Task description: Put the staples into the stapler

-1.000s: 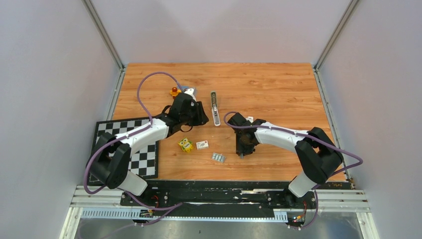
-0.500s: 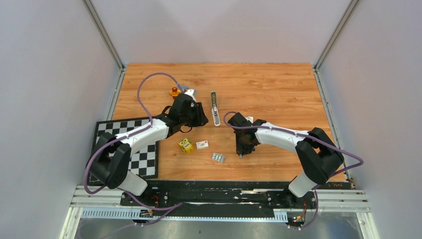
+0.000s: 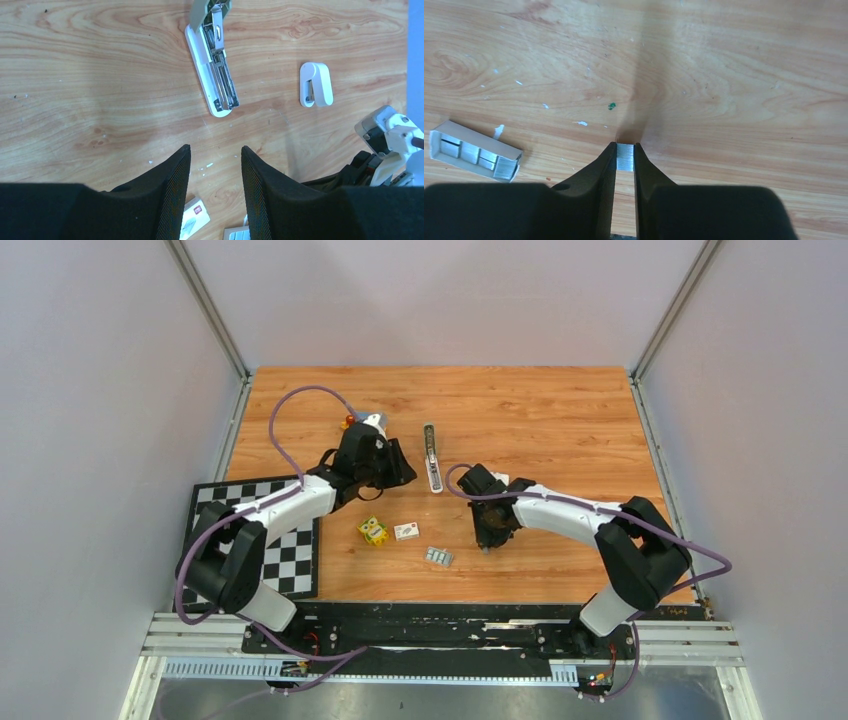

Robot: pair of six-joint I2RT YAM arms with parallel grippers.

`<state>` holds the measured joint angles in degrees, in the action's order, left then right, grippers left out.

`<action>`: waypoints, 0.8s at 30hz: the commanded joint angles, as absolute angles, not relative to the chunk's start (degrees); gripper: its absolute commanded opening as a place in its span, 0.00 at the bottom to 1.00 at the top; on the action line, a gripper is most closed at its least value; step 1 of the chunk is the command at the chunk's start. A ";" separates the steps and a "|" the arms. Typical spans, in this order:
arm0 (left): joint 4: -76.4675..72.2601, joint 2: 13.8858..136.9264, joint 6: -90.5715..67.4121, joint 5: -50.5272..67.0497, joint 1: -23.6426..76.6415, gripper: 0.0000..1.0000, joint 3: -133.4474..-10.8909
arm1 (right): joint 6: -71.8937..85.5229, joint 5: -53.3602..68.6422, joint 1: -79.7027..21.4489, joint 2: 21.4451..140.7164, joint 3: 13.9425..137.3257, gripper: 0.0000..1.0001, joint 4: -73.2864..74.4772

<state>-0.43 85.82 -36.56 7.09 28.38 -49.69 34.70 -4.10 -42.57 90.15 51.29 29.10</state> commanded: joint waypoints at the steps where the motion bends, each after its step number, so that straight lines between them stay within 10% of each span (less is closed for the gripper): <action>1: -4.71 87.45 -38.95 10.55 26.81 0.45 -49.11 | 30.73 -7.23 -41.65 89.30 55.65 0.17 30.72; 24: -18.29 100.59 -45.22 20.69 21.84 0.47 -49.82 | 25.98 -3.97 -38.88 108.73 85.98 0.16 23.11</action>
<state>-14.15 98.17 -43.42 19.05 22.63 -49.67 27.00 -4.91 -40.16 106.43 82.06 24.40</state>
